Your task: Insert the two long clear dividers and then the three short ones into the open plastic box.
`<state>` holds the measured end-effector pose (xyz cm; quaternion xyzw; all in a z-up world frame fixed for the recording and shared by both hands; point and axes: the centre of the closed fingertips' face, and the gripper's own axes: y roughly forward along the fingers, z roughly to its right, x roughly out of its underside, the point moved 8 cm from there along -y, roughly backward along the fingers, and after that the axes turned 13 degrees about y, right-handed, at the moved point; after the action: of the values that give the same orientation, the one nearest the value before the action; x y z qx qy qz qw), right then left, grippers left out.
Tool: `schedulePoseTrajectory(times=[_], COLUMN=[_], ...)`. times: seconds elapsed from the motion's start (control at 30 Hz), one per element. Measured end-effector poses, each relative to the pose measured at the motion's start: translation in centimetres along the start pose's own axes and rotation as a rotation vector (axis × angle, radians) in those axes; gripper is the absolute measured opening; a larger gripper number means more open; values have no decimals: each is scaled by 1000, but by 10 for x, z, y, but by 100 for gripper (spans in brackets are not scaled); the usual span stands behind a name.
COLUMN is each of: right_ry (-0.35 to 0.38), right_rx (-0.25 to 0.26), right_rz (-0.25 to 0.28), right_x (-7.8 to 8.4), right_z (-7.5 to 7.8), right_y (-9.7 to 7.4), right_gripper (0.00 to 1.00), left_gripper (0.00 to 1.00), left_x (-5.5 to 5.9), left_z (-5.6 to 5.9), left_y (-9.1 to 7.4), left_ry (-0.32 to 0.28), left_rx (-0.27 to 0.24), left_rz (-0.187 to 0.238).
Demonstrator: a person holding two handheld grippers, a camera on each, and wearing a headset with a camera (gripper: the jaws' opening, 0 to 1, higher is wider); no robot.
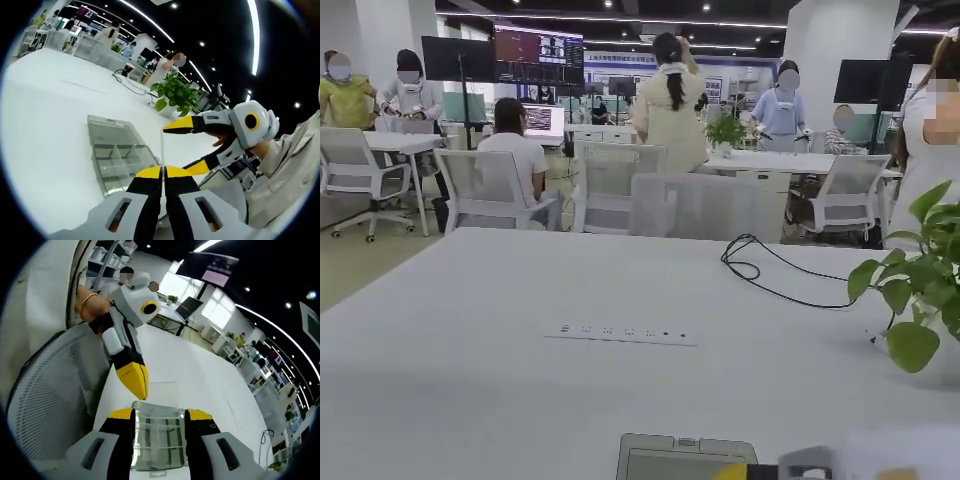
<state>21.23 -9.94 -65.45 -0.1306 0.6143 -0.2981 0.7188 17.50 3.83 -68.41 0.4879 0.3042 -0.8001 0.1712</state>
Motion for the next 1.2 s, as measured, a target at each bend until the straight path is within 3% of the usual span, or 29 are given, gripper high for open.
schedulePoseTrajectory(times=[0.1, 0.17, 0.3, 0.4, 0.47, 0.63, 0.83, 1.2], right_ry=[93, 151, 222, 240, 254, 269, 277, 267], right_rx=[-49, -106, -171, -204, -255, -325, -427, -490], right_rz=[21, 33, 54, 56, 54, 36, 10, 1], right_x=[0, -1, -3, -3, -2, 1, 3, 5], right_z=[-1, -4, -6, -6, -8, -12, -24, -34], right_y=[-2, -3, -5, -7, -9, -13, -18, -23], right_gripper=[38, 38, 37, 35, 33, 29, 20, 4], left_gripper=[0, 0, 0, 0, 0, 0, 0, 0], left_x=[4, 6, 8, 8, 9, 11, 13, 14], left_z=[0, 2, 6, 10, 13, 25, 33, 43], left_y=[-1, -1, -1, 0, 1, 3, 4, 3], left_ry=[129, 183, 302, 389, 446, 554, 607, 647], left_rx=[11, 25, 62, 94, 123, 225, 284, 378], left_rz=[-52, -69, -88, -108, -118, -130, -132, -110])
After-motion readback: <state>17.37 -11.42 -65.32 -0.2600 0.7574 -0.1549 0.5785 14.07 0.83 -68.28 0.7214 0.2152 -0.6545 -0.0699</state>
